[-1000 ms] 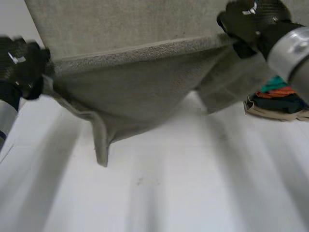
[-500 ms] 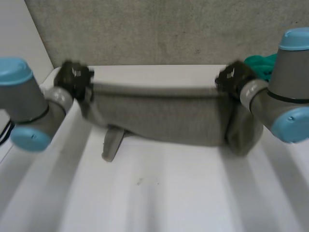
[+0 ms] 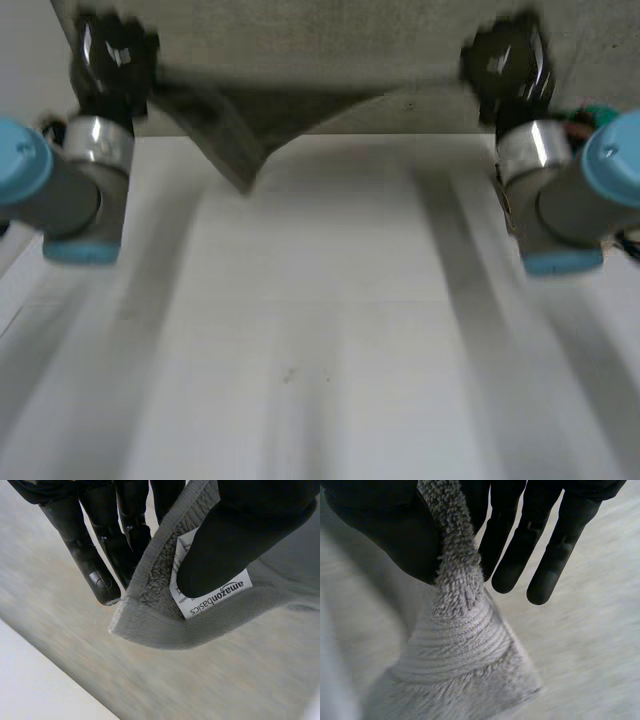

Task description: Fold the laundry.

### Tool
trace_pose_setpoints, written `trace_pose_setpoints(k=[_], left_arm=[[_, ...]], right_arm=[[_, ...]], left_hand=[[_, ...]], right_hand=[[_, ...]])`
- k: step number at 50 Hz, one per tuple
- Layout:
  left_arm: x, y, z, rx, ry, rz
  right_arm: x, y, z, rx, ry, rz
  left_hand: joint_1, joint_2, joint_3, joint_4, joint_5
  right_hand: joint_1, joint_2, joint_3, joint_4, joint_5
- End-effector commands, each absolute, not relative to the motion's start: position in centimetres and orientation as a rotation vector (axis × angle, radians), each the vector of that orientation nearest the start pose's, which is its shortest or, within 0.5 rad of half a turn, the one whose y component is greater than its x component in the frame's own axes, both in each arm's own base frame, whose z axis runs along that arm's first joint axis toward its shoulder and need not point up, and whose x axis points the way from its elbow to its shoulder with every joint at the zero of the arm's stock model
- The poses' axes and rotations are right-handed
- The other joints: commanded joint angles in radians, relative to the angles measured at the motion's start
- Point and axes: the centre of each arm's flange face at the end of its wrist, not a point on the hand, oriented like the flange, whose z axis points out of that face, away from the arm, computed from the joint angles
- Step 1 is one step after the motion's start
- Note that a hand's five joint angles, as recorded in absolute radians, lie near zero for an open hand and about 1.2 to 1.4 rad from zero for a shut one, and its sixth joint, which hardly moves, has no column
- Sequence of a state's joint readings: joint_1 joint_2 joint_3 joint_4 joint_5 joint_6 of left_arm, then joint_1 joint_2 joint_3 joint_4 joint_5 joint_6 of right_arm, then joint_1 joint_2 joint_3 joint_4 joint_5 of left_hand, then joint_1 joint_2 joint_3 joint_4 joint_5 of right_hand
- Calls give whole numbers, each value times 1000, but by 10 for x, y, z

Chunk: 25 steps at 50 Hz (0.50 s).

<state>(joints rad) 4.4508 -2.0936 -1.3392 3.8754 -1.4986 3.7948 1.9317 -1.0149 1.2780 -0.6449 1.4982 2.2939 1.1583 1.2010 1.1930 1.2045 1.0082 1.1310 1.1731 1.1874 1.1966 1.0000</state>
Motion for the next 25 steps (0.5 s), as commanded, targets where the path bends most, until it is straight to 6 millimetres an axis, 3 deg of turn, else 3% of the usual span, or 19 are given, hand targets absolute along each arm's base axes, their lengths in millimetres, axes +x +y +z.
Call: trace_pose_setpoints(k=[1,6,10,13,14,15,25], left_arm=[[-235,-342,187,915,1653,-2190],[-228,-318,162,963,1758,-2104],[-224,-308,159,971,1783,-2082],[-223,-306,160,969,1783,-2081],[-223,-305,161,967,1783,-2083],[-222,-305,164,961,1777,-2087],[-217,-308,186,914,1716,-2132]], right_arm=[[274,-334,169,-1397,1977,-2383],[268,-317,144,-1289,2113,-2166],[264,-313,138,-1166,2186,-2026],[264,-312,141,-1126,2202,-1937],[265,-311,145,-1127,2206,-1891],[265,-310,147,-1136,2210,-1867],[238,-325,166,-1164,2399,-1616]], left_hand=[[238,195,203,192,214],[238,195,203,192,214],[238,195,203,192,214],[238,195,203,192,214],[238,195,203,192,214],[238,195,203,192,214],[238,195,203,192,214]], right_hand=[[265,223,209,200,222],[265,223,209,200,222],[265,223,209,200,222],[-44,-86,-100,-109,-87],[-382,-424,-438,-448,-426],[-470,-512,-526,-535,-513],[-541,-583,-597,-607,-585]])
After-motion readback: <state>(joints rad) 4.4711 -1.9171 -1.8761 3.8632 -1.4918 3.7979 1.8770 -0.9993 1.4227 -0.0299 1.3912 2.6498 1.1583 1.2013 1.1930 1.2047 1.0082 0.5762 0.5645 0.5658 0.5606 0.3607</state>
